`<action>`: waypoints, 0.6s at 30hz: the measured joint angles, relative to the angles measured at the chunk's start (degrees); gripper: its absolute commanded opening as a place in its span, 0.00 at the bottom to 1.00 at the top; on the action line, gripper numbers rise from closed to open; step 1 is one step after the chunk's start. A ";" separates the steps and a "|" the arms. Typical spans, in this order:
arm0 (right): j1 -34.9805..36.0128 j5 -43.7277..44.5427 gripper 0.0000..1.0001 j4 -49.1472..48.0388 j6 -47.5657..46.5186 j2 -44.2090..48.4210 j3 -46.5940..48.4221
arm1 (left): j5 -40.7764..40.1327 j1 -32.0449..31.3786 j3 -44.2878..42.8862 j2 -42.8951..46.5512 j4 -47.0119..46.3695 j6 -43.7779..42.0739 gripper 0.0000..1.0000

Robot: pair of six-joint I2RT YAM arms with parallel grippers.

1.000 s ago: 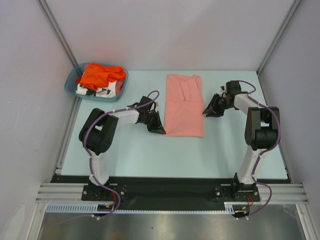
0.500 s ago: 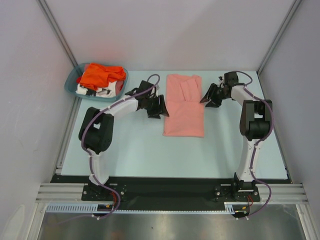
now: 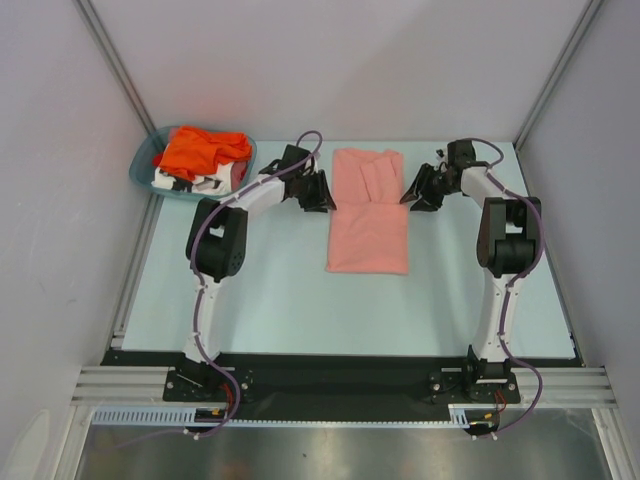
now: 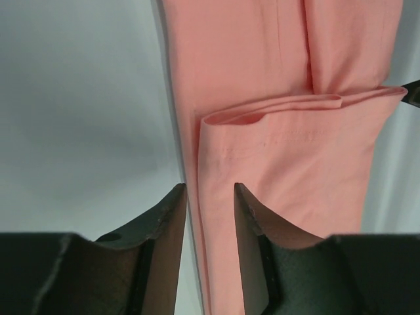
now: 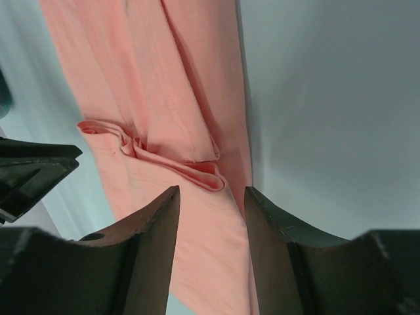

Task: Fold and stack the t-shirts
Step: Fold the tshirt

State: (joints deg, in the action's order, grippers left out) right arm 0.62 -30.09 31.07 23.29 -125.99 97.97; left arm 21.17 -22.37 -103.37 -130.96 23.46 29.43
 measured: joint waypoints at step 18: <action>0.00 -0.90 0.45 0.39 0.00 -1.01 0.48 | -0.11 -0.39 -10.54 -7.43 -1.20 -0.22 0.40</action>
State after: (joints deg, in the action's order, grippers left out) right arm 0.62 -30.98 31.46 23.29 -127.00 98.45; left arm 21.06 -22.76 -113.91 -138.39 22.26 29.21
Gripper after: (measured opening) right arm 0.449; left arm 0.386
